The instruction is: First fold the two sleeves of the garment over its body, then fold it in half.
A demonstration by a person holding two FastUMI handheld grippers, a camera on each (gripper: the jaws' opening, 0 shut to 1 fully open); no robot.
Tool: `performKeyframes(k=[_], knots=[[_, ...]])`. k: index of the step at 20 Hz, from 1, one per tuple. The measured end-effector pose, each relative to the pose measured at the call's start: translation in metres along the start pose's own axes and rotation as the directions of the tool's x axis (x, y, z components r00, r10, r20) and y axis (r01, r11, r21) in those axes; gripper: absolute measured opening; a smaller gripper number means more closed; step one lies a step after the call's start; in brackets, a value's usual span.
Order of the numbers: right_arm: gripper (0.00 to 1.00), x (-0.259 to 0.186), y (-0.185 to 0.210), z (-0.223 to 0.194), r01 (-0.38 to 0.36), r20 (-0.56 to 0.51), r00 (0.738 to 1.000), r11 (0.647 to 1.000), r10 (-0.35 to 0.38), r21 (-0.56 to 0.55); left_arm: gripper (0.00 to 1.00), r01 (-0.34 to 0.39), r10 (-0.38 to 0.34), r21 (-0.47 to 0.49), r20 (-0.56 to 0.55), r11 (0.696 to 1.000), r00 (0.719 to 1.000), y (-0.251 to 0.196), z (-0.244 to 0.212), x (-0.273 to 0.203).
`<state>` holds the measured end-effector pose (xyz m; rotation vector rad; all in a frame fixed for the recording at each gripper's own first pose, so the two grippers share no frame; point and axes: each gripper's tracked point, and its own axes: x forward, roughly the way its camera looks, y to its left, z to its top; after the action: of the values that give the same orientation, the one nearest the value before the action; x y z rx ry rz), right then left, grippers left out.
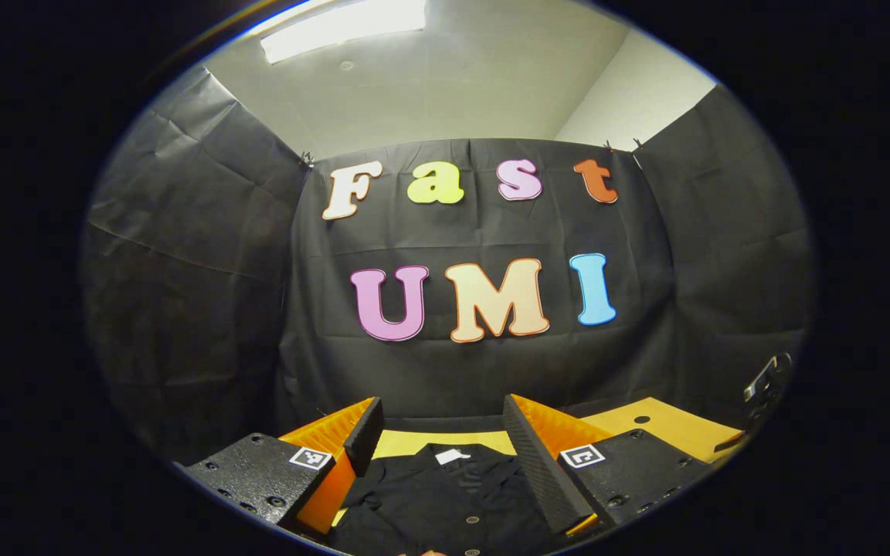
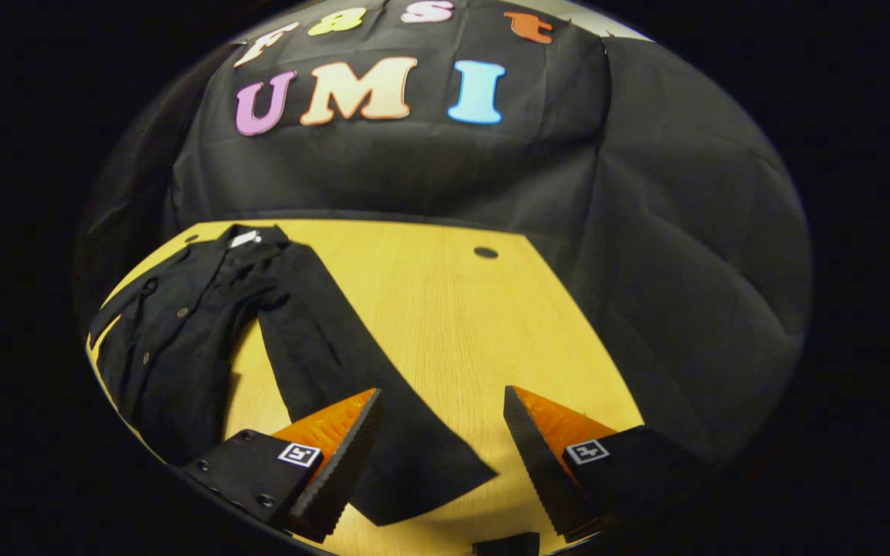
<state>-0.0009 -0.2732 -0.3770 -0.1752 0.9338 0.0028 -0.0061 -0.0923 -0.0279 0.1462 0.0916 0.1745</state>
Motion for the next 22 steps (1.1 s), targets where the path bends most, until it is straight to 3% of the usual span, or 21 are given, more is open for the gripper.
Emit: performKeyframes(k=[7,10,11,12,13,15,17,22], knots=[[1.0,0.014,0.005,-0.052,-0.019,-0.143,0.989,1.0,0.019,-0.003,0.92,-0.002,0.002,0.005,-0.006,1.0,1.0,-0.001,-0.004,0.001],[1.0,0.016,0.014,-0.064,-0.078,-0.197,0.977,0.996,0.083,0.033,0.92,-0.012,0.012,0.003,-0.011,1.0,1.0,0.006,-0.006,0.001],[0.89,0.018,0.018,-0.063,-0.102,-0.193,0.975,0.994,0.11,0.05,0.92,-0.015,0.015,0.002,-0.012,1.0,1.0,0.008,-0.008,0.002],[0.86,0.019,0.022,-0.062,-0.116,-0.182,0.976,0.992,0.123,0.048,0.92,-0.017,0.017,0.001,-0.015,1.0,1.0,0.011,-0.009,0.003],[0.66,0.02,0.026,-0.061,-0.124,-0.165,0.978,0.991,0.129,0.043,0.92,-0.017,0.017,-0.001,-0.019,1.0,1.0,0.013,-0.012,0.004],[0.12,0.02,0.025,-0.06,-0.102,-0.151,0.982,0.993,0.111,0.064,0.92,-0.019,0.019,-0.005,-0.022,1.0,1.0,0.02,-0.015,0.006],[0.03,0.015,0.028,-0.054,-0.079,-0.145,0.985,0.989,0.097,0.126,0.91,-0.019,0.018,-0.009,-0.021,1.0,1.0,0.031,-0.018,0.01],[0.03,0.004,0.043,0.007,-0.062,-0.039,0.996,0.965,0.074,0.254,0.91,-0.036,0.036,-0.01,-0.01,0.999,0.999,0.074,-0.02,0.024]])
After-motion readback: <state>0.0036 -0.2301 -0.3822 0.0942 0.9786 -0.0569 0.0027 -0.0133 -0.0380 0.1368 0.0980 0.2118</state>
